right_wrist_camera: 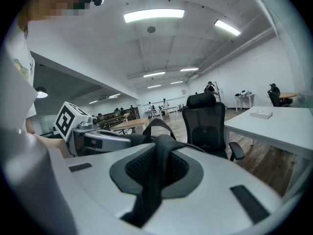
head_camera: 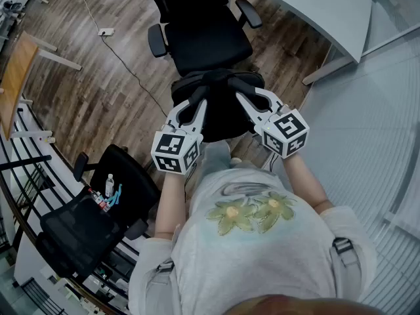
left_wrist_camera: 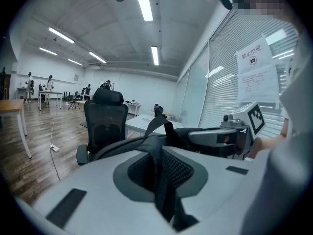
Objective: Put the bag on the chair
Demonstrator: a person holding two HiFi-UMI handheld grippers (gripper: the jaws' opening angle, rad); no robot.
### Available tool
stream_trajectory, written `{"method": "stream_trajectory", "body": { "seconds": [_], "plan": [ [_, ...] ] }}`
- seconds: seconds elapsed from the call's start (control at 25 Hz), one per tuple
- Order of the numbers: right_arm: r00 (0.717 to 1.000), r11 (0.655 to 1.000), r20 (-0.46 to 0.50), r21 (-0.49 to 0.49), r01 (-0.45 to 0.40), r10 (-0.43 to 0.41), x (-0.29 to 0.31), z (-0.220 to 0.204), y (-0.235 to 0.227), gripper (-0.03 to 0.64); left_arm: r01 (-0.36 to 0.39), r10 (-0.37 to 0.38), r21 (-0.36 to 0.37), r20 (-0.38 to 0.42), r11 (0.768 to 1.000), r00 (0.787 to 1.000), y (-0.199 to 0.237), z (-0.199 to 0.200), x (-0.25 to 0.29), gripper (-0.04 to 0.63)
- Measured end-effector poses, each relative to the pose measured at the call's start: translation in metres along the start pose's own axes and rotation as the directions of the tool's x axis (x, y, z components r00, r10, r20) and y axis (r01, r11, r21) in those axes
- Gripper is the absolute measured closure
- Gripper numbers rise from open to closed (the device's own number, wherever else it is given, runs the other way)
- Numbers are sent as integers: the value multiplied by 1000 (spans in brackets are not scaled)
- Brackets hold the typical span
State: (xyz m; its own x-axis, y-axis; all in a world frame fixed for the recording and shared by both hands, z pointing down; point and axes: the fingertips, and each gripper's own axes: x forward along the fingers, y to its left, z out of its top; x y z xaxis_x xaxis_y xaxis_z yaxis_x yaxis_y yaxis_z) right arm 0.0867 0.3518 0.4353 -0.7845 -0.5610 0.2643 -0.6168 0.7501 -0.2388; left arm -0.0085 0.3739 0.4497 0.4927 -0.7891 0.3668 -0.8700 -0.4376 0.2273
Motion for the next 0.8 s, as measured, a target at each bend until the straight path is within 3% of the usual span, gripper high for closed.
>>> {"method": "stream_trajectory", "body": {
  "seconds": [0.44, 0.8],
  "plan": [
    [1000, 1000, -12, 25, 10, -10, 35, -2, -27, 572, 29, -29, -10, -21, 1000, 999, 32, -1, 33, 541],
    [999, 999, 9, 30, 44, -44, 82, 37, -64, 572, 78, -78, 22, -16, 997, 997, 75, 42, 74, 541]
  ]
}}
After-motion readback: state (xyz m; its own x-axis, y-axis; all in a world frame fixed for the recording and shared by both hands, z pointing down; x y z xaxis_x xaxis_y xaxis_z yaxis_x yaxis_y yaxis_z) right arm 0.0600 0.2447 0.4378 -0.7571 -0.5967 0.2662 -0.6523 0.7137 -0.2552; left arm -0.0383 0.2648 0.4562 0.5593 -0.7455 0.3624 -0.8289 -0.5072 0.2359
